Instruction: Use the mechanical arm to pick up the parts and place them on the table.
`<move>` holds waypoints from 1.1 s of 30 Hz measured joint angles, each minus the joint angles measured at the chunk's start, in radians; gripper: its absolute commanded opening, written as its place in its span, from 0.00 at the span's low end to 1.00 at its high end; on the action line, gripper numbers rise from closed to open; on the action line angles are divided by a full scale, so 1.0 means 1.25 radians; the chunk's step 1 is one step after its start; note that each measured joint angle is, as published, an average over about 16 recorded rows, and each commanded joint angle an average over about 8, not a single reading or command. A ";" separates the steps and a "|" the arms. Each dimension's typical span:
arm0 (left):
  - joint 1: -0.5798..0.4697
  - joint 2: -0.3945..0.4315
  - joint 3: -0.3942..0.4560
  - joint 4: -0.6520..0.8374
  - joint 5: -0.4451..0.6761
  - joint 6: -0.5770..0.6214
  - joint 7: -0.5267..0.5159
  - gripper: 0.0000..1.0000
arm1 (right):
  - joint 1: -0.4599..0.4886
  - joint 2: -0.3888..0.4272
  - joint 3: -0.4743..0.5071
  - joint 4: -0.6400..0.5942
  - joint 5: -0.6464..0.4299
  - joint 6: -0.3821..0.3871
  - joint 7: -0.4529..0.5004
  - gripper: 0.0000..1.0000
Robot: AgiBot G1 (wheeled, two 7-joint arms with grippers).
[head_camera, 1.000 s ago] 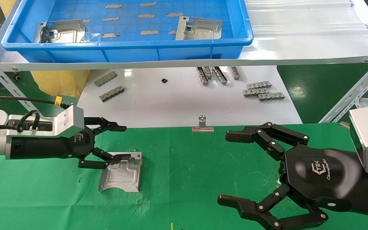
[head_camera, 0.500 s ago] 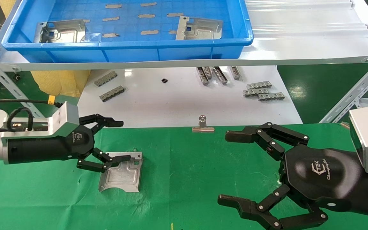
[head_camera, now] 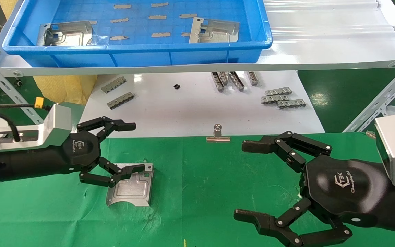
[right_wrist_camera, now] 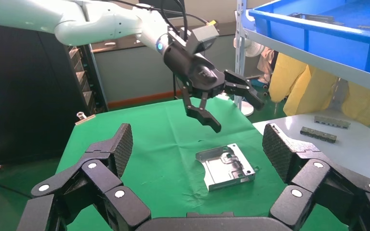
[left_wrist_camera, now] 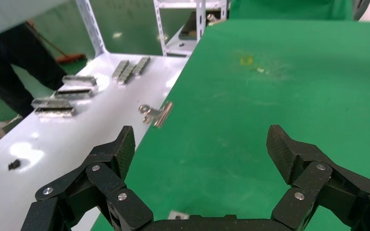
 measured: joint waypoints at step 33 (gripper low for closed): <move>0.293 -0.168 -0.204 -0.546 -0.208 -0.042 -0.325 1.00 | 0.000 0.000 0.000 0.000 0.000 0.000 0.000 1.00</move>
